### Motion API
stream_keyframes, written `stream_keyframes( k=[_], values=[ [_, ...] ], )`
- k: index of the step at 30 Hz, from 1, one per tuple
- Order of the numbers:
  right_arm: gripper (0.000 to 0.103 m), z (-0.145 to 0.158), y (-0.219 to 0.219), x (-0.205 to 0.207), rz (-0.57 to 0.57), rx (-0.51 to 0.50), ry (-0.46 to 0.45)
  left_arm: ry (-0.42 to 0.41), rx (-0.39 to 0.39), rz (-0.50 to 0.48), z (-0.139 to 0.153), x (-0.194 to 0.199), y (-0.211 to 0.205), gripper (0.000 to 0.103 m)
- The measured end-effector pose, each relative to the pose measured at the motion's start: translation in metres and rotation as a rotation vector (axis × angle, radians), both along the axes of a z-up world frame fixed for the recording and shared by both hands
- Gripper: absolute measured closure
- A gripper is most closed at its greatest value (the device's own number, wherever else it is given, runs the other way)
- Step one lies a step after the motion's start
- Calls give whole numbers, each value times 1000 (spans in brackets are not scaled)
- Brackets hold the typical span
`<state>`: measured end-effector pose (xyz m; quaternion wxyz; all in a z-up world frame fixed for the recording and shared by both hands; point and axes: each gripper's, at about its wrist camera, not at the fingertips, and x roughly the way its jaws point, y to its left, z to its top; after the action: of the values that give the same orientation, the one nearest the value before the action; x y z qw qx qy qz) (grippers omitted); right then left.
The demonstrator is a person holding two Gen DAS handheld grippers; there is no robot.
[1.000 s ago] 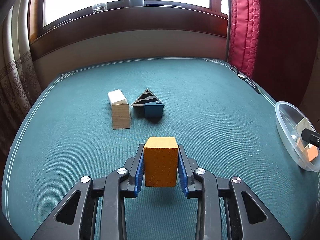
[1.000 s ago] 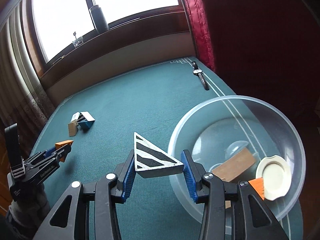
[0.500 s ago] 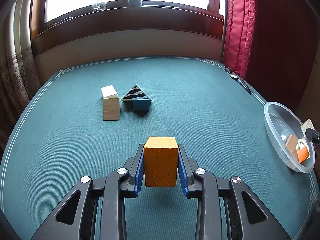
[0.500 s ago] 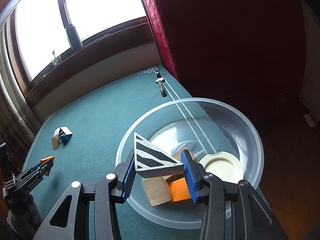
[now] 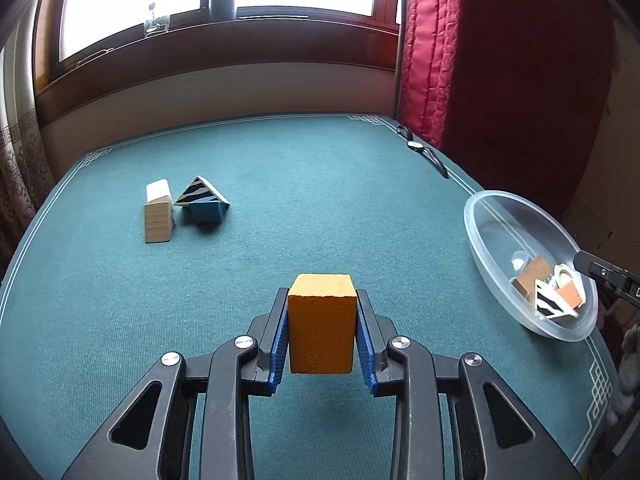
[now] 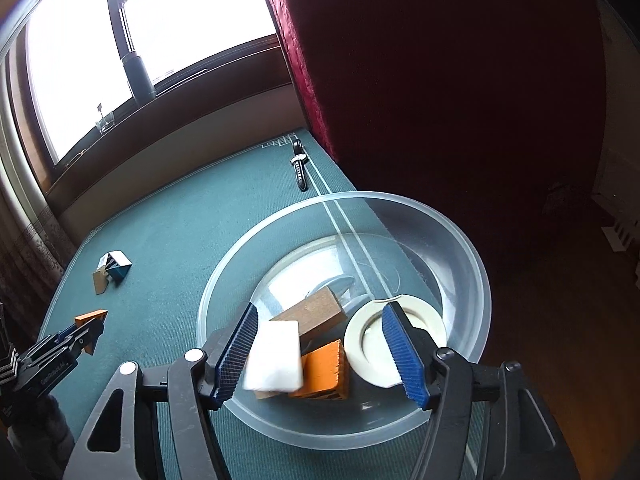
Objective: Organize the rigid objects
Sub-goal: 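Lower the striped triangle into the bowl and open the right gripper, then lower the orange block into the bowl and open the left gripper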
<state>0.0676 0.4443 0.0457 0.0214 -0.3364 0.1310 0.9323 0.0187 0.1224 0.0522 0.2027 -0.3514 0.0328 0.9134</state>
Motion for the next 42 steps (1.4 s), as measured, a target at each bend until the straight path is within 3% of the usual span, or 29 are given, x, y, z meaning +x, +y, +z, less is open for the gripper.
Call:
stream_keyframes(
  k=[15, 18, 24, 29, 39, 42],
  values=[
    [29, -2, 36, 13, -83, -23, 31, 2, -22, -186, 19, 25, 94, 72],
    [17, 2, 43, 18, -101, -39, 51, 3, -29, -221, 22, 28, 111, 72],
    [17, 8, 55, 25, -136, -54, 83, 15, -36, -279, 29, 35, 139, 72],
    [12, 7, 63, 26, -157, -82, 82, -4, -18, -318, 30, 34, 157, 72],
    [12, 8, 65, 24, -200, -102, 81, -35, 10, -349, 27, 27, 175, 72],
    [12, 5, 65, 23, -206, -101, 70, -41, 37, -334, 27, 23, 173, 66]
  ],
)
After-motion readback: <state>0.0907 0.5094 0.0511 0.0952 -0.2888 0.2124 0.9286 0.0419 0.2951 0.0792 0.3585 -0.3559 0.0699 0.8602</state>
